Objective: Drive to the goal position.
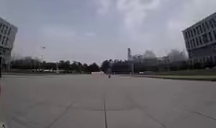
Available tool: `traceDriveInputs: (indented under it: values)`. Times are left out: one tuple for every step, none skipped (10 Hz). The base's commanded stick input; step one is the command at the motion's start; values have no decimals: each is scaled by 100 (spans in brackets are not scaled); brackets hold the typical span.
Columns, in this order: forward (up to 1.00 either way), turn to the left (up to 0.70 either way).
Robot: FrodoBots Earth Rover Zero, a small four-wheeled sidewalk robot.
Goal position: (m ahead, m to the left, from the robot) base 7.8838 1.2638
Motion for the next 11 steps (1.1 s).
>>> traceDriveInputs:
  values:
    - [85,0]
    - [85,0]
    - [85,0]
    - [85,0]
    - [85,0]
    - [85,0]
    - [85,0]
    - [85,0]
    - [85,0]
    - [85,0]
    - [85,0]
